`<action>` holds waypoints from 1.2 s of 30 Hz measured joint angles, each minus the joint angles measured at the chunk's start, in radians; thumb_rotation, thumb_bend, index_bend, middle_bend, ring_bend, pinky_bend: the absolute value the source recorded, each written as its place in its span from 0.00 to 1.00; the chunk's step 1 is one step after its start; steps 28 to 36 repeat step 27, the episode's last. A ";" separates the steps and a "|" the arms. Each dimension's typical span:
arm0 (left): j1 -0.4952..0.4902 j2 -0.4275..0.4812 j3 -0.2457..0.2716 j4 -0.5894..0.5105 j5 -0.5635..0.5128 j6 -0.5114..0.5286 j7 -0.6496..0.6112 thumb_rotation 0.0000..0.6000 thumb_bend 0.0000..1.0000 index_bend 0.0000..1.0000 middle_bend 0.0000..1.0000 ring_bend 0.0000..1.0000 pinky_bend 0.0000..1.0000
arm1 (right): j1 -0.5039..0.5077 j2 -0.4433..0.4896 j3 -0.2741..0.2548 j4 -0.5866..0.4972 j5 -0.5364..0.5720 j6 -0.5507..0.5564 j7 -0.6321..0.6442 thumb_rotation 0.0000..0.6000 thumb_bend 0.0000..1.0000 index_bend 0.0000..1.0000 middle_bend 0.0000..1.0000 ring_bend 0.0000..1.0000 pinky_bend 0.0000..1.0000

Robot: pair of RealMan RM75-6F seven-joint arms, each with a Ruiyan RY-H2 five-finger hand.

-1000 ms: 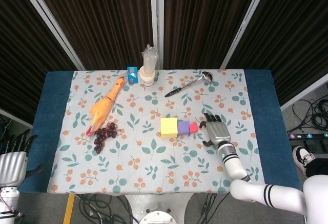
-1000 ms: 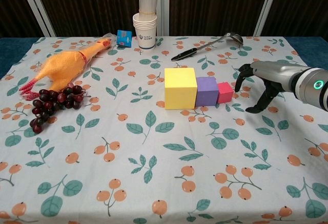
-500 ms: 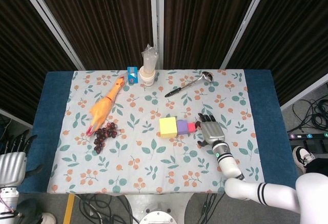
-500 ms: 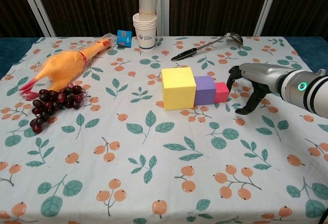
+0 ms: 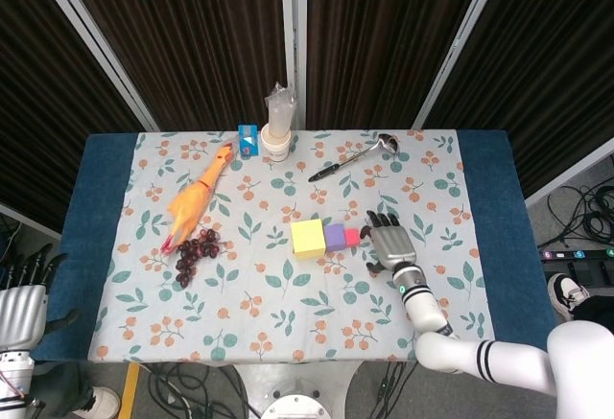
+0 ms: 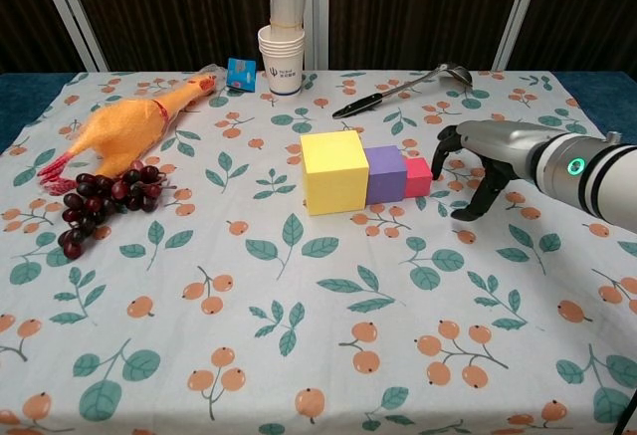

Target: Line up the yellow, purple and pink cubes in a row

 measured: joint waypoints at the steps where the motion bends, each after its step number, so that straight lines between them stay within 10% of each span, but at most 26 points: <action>1: 0.000 0.000 -0.001 0.000 0.000 0.001 -0.001 1.00 0.12 0.22 0.15 0.12 0.08 | -0.007 0.011 -0.002 -0.013 -0.008 0.010 0.004 1.00 0.16 0.32 0.00 0.00 0.00; 24: -0.027 -0.008 -0.036 -0.037 -0.023 -0.001 0.087 1.00 0.12 0.22 0.15 0.12 0.08 | -0.527 0.406 -0.188 -0.157 -0.685 0.558 0.555 1.00 0.27 0.11 0.00 0.00 0.00; 36: -0.032 -0.006 -0.037 -0.048 -0.024 -0.006 0.099 1.00 0.12 0.22 0.15 0.12 0.08 | -0.583 0.426 -0.211 -0.156 -0.743 0.608 0.586 1.00 0.27 0.11 0.00 0.00 0.00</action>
